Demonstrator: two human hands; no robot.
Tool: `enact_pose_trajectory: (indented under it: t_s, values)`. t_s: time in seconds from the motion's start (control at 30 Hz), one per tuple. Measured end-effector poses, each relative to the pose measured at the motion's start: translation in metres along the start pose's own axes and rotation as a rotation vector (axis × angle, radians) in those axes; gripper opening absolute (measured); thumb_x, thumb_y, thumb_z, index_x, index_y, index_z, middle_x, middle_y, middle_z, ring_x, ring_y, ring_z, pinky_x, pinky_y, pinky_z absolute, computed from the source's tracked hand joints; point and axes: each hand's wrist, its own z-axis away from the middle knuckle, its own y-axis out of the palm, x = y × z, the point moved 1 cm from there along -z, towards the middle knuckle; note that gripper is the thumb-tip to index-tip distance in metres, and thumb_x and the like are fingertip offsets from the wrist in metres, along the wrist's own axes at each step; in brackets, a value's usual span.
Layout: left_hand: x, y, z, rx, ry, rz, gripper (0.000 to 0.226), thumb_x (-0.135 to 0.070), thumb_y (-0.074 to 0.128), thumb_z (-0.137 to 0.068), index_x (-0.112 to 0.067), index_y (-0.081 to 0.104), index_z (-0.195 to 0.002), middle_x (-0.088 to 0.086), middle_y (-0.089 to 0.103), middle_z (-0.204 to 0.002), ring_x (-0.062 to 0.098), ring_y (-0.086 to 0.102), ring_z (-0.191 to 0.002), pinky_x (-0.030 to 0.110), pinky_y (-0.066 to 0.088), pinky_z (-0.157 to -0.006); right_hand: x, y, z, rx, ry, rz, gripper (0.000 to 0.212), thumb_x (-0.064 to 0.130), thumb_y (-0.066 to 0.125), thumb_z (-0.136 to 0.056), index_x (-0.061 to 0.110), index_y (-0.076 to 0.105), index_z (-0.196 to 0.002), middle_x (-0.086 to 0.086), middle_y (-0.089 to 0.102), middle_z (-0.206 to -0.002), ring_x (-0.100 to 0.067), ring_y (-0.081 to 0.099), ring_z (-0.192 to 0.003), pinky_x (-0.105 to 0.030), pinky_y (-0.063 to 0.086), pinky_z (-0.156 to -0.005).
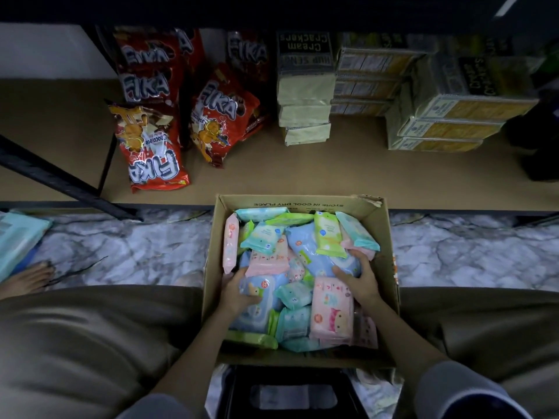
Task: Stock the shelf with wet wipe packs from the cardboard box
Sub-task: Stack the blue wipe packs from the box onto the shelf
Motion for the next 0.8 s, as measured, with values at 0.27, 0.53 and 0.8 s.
enact_pose_trajectory:
  t_s: [0.27,0.53,0.8]
  values:
    - [-0.012,0.004,0.013,-0.062,0.172,-0.306,0.073,-0.021,0.076,-0.058,-0.022,0.051,-0.126,0.013,0.037,-0.107,0.034,0.042,-0.114,0.036,0.042,-0.096,0.004,0.004,0.013,-0.161,-0.043,0.103,0.034,0.009,0.078,-0.072,-0.002,0.065,-0.101,-0.017,0.066,-0.105,-0.029,0.06,-0.104,-0.027,0.042,-0.083]
    - [-0.017,0.003,0.036,-0.141,0.364,-0.346,0.051,-0.002,0.075,-0.07,-0.016,0.061,-0.117,0.008,0.037,-0.114,0.03,0.044,-0.117,0.031,0.035,-0.103,0.005,0.017,0.06,-0.133,-0.211,0.09,0.016,0.007,0.07,-0.08,0.007,0.057,-0.071,-0.018,0.068,-0.082,-0.03,0.065,-0.085,-0.025,0.045,-0.07]
    - [-0.01,-0.002,0.023,-0.127,0.341,-0.049,0.056,0.004,0.082,-0.059,-0.006,0.058,-0.109,0.011,0.056,-0.111,0.027,0.049,-0.112,0.025,0.036,-0.079,0.02,-0.005,0.033,0.018,0.016,0.637,0.07,0.048,0.074,-0.071,0.032,0.043,-0.132,-0.014,0.029,-0.136,-0.041,0.037,-0.123,-0.044,0.035,-0.1]
